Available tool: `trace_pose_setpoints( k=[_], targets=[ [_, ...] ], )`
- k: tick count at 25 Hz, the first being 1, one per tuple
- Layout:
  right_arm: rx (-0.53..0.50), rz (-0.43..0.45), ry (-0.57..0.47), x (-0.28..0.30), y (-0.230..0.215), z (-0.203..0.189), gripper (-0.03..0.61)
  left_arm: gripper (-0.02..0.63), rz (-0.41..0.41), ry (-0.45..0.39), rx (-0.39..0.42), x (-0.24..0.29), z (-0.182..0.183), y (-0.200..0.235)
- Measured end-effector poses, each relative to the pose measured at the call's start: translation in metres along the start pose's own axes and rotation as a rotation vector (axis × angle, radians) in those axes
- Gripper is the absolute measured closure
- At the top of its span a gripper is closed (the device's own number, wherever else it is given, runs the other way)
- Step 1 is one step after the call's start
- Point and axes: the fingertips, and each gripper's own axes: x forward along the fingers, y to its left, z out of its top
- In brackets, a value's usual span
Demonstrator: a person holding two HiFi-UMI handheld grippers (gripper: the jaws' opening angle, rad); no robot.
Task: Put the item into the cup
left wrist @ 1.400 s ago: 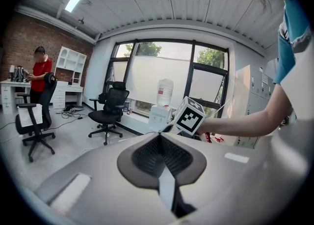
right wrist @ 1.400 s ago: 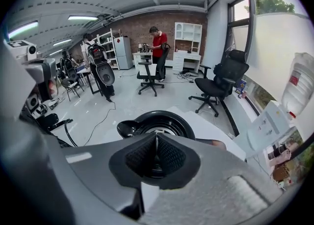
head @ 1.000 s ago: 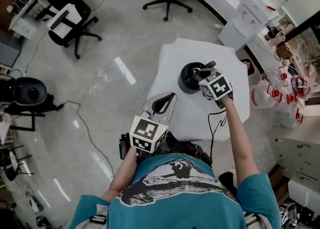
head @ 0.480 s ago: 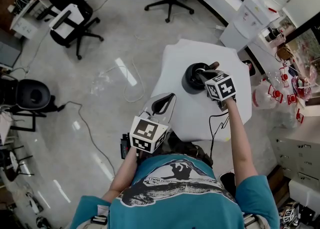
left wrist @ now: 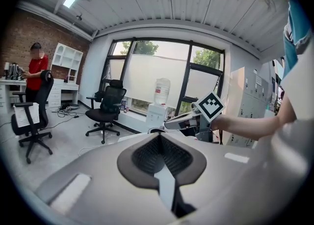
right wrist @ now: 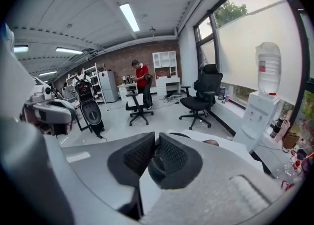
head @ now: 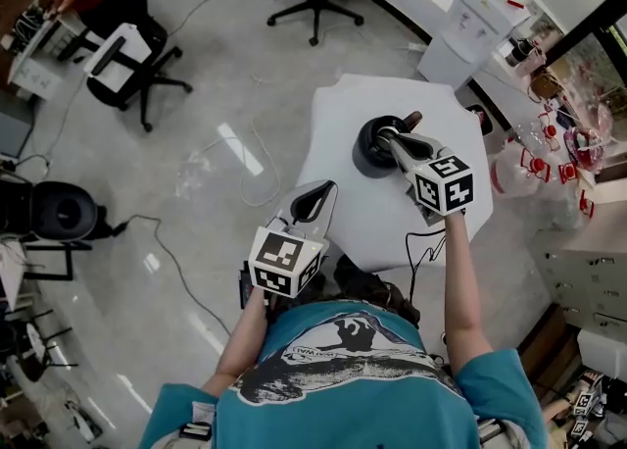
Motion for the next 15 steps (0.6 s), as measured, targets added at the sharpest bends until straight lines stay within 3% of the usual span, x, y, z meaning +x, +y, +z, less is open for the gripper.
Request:
trace_pose_setpoints(
  k=[8, 15],
  targets=[
    [0.023, -0.038, -0.159, -0.035, 0.046, 0.022, 0.548, 0.594, -0.05, 0.006, 0.022, -0.016, -0.004, 0.004],
    [0.094, -0.068, -0.241, -0.052, 0.092, 0.014, 0.548, 0.594, -0.103, 0.02, 0.037, -0.037, -0.012, 0.007]
  ],
)
